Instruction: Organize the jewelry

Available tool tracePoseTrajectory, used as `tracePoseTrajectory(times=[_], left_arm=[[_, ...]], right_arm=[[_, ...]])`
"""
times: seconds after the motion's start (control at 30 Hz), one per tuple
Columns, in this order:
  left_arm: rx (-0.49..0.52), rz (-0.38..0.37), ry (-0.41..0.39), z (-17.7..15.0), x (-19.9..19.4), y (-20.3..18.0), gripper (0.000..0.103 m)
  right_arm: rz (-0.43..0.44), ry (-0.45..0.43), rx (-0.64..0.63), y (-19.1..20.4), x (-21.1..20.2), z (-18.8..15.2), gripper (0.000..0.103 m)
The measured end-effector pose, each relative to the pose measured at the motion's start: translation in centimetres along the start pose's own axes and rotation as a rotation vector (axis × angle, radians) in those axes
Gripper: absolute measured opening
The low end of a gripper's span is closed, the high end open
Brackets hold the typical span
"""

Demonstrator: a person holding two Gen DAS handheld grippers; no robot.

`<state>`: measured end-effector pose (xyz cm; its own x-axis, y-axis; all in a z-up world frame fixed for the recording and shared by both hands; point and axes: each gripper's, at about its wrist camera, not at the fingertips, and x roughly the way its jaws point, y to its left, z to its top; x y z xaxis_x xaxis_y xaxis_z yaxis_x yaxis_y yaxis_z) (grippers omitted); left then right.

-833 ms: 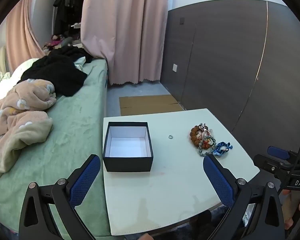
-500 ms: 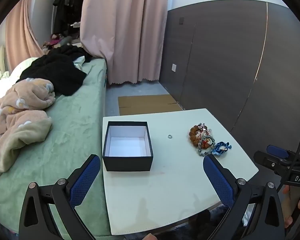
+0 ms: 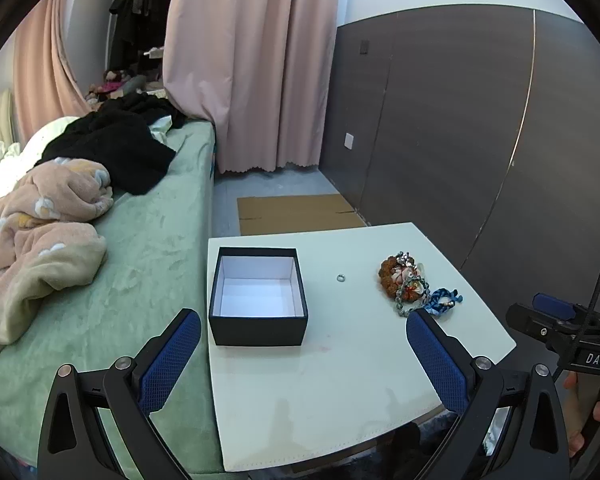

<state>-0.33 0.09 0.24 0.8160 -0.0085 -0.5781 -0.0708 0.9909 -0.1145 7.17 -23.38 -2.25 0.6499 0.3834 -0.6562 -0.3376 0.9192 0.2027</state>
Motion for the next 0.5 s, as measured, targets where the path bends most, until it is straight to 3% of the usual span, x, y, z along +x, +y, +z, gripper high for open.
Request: tracePoseTrajectory(times=[0.5], left_arm=[[0.016,-0.028,-0.002,-0.19,-0.19,-0.14,0.102]], right_arm=[[0.005,0.004,0.013,-0.24,0.33,-0.17,0.103]])
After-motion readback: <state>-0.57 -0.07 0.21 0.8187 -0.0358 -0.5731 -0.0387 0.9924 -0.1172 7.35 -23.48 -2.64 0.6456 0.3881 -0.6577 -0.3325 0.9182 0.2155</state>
